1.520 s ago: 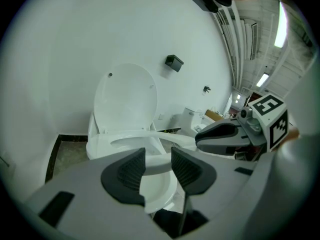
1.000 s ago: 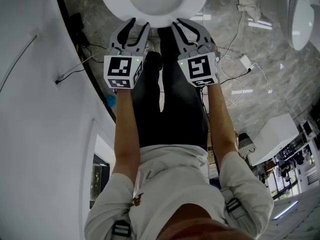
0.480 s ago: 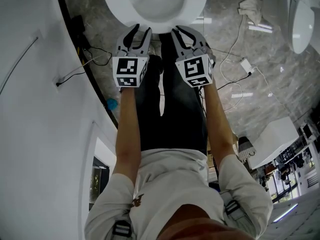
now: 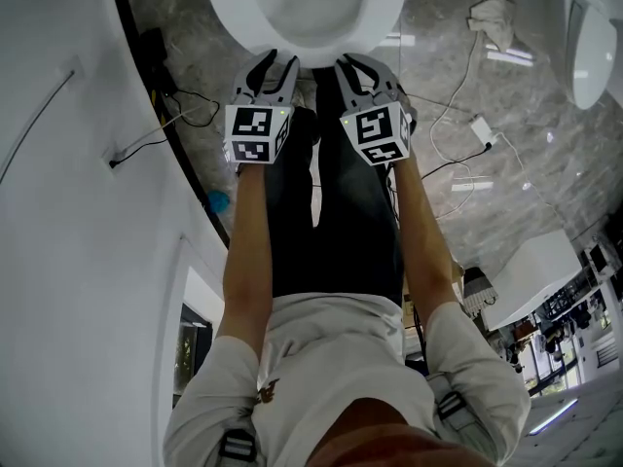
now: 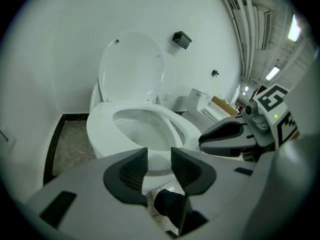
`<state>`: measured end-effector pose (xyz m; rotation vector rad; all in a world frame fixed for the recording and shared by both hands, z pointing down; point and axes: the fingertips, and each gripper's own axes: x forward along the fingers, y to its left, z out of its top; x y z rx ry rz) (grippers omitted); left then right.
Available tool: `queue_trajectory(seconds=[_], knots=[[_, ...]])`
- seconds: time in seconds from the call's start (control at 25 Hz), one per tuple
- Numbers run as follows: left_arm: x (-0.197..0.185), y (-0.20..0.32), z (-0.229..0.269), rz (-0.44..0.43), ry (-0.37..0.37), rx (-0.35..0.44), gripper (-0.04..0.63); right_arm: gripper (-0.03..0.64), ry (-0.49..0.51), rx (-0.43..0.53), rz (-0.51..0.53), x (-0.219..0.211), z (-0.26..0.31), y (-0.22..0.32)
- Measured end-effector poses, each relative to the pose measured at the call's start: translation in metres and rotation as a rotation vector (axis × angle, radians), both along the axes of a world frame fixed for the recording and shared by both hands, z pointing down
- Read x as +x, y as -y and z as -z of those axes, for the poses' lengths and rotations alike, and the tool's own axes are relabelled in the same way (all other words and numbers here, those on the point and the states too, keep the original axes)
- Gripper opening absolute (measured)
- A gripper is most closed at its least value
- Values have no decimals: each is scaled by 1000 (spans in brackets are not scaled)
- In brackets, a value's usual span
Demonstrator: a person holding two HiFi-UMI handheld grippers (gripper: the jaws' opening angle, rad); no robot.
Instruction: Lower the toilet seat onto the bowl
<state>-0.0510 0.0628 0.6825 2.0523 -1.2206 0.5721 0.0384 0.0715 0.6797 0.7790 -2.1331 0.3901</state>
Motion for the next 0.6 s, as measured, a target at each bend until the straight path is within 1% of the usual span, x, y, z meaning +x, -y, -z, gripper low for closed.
queue_trajectory(seconds=[0.6], knots=[[1, -6, -38, 2, -15, -82, 156, 60, -48, -86, 4, -1, -42, -5]])
